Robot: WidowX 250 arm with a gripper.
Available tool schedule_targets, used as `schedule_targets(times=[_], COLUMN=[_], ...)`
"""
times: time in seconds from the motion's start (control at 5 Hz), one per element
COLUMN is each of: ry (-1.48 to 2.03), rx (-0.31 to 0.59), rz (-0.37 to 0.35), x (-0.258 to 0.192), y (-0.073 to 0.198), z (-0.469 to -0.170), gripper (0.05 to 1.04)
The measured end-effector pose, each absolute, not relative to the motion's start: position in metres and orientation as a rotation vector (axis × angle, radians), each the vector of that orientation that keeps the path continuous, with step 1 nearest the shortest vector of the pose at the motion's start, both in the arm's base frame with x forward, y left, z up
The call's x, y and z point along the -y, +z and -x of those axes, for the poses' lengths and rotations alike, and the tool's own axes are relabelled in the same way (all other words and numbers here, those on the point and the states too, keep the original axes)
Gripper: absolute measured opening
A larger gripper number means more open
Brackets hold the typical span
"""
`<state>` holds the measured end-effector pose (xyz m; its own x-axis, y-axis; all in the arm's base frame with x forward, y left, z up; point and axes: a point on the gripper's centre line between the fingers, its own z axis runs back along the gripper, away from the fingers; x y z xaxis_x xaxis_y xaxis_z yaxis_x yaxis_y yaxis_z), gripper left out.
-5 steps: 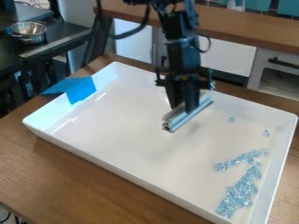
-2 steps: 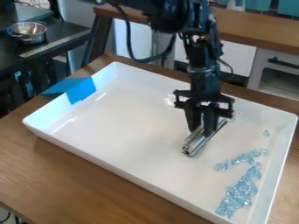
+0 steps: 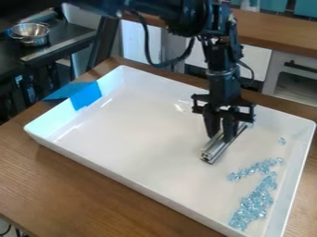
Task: Sweep into pile
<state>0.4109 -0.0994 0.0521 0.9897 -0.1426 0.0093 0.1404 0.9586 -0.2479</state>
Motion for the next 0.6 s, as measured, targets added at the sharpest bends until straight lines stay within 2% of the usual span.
schedule_targets(times=[0.6], ry=[-0.429], rx=[-0.052], rz=[0.297], x=[0.133], y=[0.053], z=[-0.41], gripper=[0.325])
